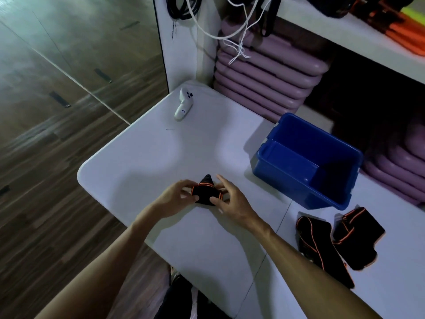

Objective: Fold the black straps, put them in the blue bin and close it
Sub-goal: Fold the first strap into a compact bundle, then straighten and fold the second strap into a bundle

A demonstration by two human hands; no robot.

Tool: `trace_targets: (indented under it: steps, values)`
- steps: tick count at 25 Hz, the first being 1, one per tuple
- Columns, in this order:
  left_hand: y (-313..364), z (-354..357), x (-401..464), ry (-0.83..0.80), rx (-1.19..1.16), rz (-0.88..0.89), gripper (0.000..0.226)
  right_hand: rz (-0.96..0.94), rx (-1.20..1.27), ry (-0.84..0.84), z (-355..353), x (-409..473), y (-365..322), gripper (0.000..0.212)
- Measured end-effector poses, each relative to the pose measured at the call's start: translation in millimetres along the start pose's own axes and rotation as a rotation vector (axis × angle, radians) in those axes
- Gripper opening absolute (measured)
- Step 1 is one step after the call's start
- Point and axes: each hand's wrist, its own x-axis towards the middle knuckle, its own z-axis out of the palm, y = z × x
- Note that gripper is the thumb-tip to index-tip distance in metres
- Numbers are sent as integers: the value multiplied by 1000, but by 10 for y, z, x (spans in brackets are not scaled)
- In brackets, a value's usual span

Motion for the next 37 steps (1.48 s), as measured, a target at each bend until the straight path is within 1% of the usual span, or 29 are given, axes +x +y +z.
trace_targets:
  steps: [2,5,7,8,10,13,18,20,23,24,27,29,31,33,35,36,37]
  values:
    - [49,115,83,-26,42,110,36,-9,-67,96,-8,-108,128,72]
    - [195,426,296,-44,230,356,45,26,-106,333,-55,-308,278,54]
    - [331,628,444,-38,325,507,41,59,-101,487,-96,-369,326,45]
    - [397,710,523,-41,333,560,38,75,-113,552,-122,-376,340,43]
    - [498,796,661,-36,338,612,32,112,-126,635,-168,-362,348,46]
    - [572,849,804,-50,372,643,33,182,-74,672,-233,-372,330,51]
    - [592,859,846,-42,378,607,32,212,-53,727,-217,-368,330,46]
    - [581,839,848,-48,382,620,37,228,-62,741,-203,-373,324,45]
    - [519,837,783,-40,407,643,51,215,-69,758,-182,-433,302,47]
    - [493,844,739,-29,421,641,56,211,-61,757,-174,-468,293,49]
    - [459,868,563,39,436,559,69,205,-16,735,-137,-628,271,52]
    - [450,925,431,126,475,599,67,183,-28,765,-129,-786,308,52]
    - [478,1049,287,183,547,694,56,189,-73,818,-149,-981,401,46]
    - [537,1249,189,146,581,798,45,244,-216,884,-204,-1222,546,39]
    - [603,1497,162,27,582,844,35,325,-430,948,-280,-1456,681,38]
    - [660,1662,148,-56,567,812,31,381,-497,974,-338,-1605,743,39]
    - [714,1820,139,-138,539,734,29,440,-535,982,-389,-1745,793,42]
